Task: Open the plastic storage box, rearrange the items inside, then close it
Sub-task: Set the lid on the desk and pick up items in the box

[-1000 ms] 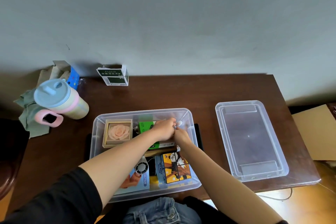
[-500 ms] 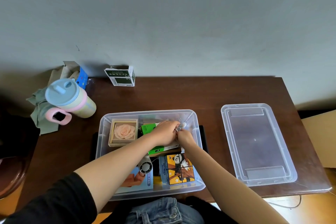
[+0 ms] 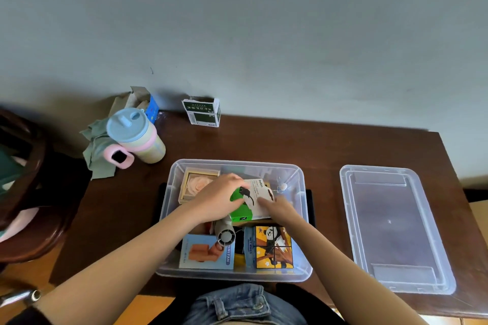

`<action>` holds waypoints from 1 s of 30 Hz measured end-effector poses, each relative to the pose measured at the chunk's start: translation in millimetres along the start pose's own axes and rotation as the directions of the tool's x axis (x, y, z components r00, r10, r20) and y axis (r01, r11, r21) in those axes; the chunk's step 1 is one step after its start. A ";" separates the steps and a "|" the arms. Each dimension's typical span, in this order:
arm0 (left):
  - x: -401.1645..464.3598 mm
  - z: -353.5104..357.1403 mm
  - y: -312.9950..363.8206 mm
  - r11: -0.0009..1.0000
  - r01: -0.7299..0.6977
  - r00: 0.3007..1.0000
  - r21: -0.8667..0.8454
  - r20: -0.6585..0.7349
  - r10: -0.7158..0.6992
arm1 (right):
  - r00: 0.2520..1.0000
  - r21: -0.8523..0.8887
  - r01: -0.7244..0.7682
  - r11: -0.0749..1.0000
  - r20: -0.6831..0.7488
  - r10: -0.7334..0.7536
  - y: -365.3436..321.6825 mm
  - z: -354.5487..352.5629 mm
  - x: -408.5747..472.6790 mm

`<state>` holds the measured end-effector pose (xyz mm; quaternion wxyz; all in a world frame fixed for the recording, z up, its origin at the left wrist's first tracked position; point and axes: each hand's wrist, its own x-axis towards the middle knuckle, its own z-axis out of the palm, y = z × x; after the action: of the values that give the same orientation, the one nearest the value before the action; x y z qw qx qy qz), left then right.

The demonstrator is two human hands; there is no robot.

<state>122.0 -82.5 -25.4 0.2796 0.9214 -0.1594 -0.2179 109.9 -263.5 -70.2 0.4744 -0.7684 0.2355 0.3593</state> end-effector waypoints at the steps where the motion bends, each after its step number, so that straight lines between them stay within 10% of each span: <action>1: -4.8 -1.3 -1.4 1.000 0.002 1.000 -0.018 -0.019 -0.003 | 1.000 0.001 -0.003 1.000 0.012 0.003 -1.1 -0.8 0.5; 10: -36.0 -6.5 -7.5 0.988 0.100 0.953 -0.115 -0.275 -0.128 | 0.990 0.467 -0.109 0.878 0.134 0.051 -8.0 -6.1 -14.7; 20: -37.6 -4.9 -14.8 0.949 0.205 0.918 -0.238 -0.289 -0.270 | 0.950 0.541 0.067 0.839 0.223 -0.220 -3.0 -28.6 -52.4; 23: -34.1 -16.5 -8.5 0.777 0.256 0.876 -0.575 -0.203 -0.439 | 0.916 0.523 0.097 0.847 0.286 -0.282 -8.0 -32.5 -60.0; 26: -32.2 -33.4 -9.7 0.386 0.298 0.858 -0.873 0.068 -0.509 | 0.892 0.494 0.093 0.865 0.345 -0.293 -18.9 -28.7 -61.2; 30: -43.9 -43.0 -19.9 0.602 0.352 0.913 -0.717 0.120 -0.390 | 0.857 0.406 0.092 0.909 0.433 -0.280 -39.2 -8.7 -63.3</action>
<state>109.0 -29.3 8.9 0.5728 0.7522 0.1412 -0.2936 100.4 -252.8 3.3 0.6873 -0.5701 0.0971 0.4394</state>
